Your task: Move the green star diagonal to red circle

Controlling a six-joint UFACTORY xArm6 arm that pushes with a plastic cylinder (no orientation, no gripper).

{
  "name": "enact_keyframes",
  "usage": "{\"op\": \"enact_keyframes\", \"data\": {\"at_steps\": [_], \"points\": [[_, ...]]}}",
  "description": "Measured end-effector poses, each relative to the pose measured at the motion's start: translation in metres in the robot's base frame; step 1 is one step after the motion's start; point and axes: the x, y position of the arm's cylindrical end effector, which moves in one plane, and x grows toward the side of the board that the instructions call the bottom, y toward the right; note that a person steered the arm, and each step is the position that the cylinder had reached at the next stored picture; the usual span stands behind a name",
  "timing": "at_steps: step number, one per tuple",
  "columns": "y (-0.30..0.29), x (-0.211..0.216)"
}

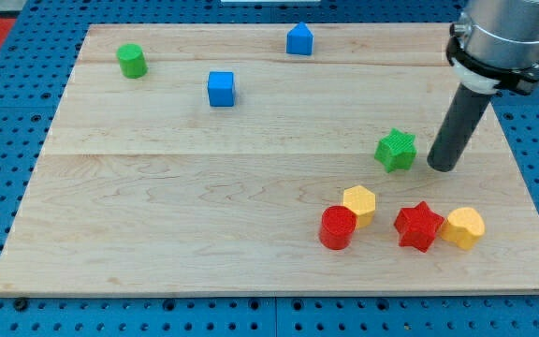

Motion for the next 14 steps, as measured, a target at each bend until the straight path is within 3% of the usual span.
{"op": "enact_keyframes", "data": {"at_steps": [4, 11, 14], "points": [[-0.023, -0.024], [-0.192, -0.045], [-0.216, -0.036]]}}
